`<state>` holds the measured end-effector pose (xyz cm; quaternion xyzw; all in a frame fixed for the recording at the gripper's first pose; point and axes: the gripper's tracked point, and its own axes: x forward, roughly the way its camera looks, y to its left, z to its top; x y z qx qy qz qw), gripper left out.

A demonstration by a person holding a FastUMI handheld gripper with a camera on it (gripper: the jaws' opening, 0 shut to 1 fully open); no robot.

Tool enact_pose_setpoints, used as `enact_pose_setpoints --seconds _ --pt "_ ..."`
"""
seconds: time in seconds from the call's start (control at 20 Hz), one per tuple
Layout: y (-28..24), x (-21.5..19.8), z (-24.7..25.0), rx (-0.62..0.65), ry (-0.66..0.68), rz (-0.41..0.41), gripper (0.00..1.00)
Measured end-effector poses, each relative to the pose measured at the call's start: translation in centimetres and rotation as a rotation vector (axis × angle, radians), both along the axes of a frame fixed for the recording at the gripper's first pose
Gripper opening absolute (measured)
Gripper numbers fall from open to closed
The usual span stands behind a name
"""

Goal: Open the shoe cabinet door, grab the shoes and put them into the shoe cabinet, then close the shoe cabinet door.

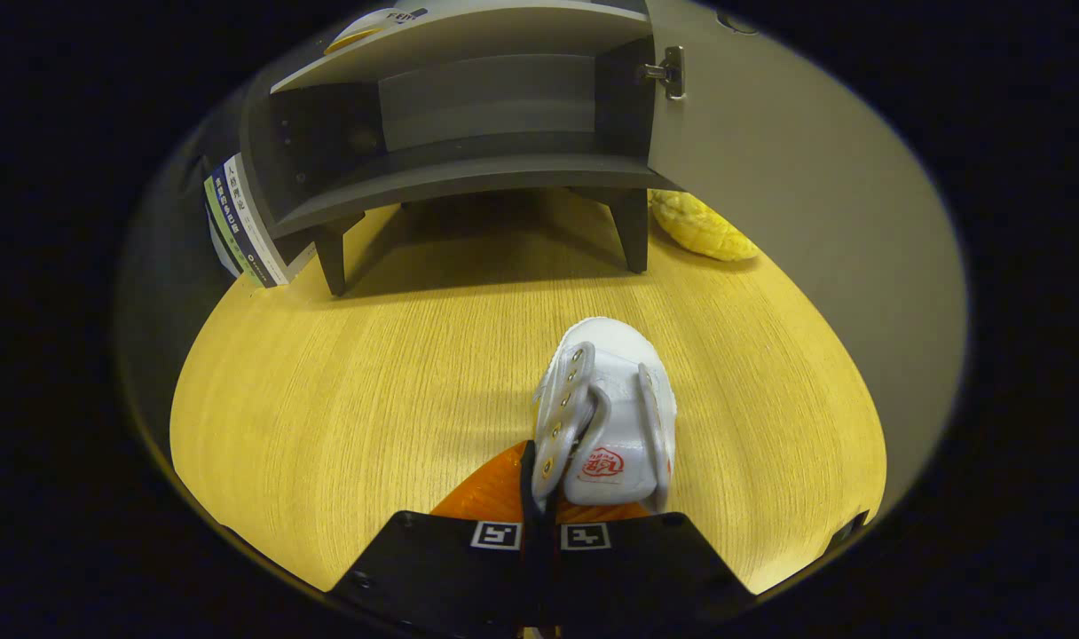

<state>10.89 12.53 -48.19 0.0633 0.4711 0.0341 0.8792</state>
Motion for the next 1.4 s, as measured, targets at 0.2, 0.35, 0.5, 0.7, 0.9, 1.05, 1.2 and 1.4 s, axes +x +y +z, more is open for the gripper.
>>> enact_pose_setpoints --seconds 0.2,0.35,0.5,0.7,0.9,1.05,1.2,1.4 --pt "0.0 -0.1 2.6 -0.026 -0.062 0.019 0.02" --pt "0.3 -0.5 5.5 -0.031 -0.111 0.043 0.02" --pt "1.0 -0.7 9.7 -0.023 -0.172 0.079 0.02" --pt "1.6 -0.5 16.1 -0.005 -0.261 0.115 0.02" --pt "1.6 0.3 22.3 -0.025 -0.346 0.154 0.02" --pt "2.0 1.4 26.5 -0.032 -0.407 0.174 0.02" --pt "2.7 3.8 30.8 0.018 -0.47 0.156 0.02" --pt "2.3 8.1 35.6 0.017 -0.546 0.131 0.02"
